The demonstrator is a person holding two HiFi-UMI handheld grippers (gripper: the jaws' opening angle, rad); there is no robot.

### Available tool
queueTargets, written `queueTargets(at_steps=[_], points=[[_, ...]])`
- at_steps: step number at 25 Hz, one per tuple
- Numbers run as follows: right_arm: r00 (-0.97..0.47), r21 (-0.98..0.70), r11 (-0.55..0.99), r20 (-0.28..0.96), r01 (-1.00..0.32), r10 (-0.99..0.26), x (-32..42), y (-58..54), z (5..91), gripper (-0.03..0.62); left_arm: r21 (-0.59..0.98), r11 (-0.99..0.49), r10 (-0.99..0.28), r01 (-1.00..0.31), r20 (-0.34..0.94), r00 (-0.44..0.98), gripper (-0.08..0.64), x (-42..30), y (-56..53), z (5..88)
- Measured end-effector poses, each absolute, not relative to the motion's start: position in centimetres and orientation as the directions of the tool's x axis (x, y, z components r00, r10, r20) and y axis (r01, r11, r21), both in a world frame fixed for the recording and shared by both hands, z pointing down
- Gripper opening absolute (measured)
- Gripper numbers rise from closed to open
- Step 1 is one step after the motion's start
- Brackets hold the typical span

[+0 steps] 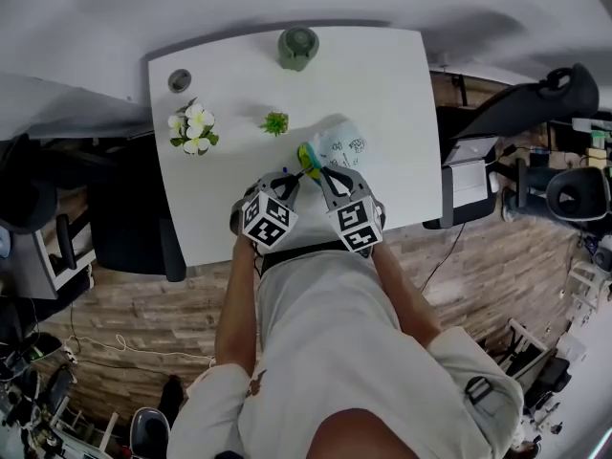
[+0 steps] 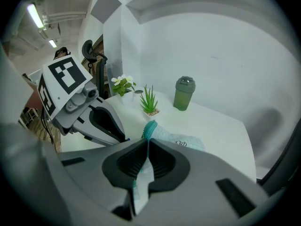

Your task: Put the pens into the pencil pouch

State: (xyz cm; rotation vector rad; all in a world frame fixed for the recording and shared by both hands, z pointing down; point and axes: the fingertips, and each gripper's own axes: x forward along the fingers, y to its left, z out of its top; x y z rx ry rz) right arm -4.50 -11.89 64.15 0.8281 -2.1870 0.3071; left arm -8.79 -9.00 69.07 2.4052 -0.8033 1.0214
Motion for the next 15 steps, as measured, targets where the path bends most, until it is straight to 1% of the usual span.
queueTargets(at_steps=[10,15], points=[[-0.52,0.018,0.771,0.728,-0.637,-0.447,-4.9,-12.0,64.1,0.014,0.147,-0.811,-0.291,-0.566,0.738,0.608,0.04,-6.1,-12.2,69.5],[-0.513,0.013,0.754,0.725,-0.657,-0.46,-4.8,-12.0,64.1,0.014,0.161,-0.816,-0.296,-0.554,0.708,0.642,0.04,-5.2,-13.1,69.5]])
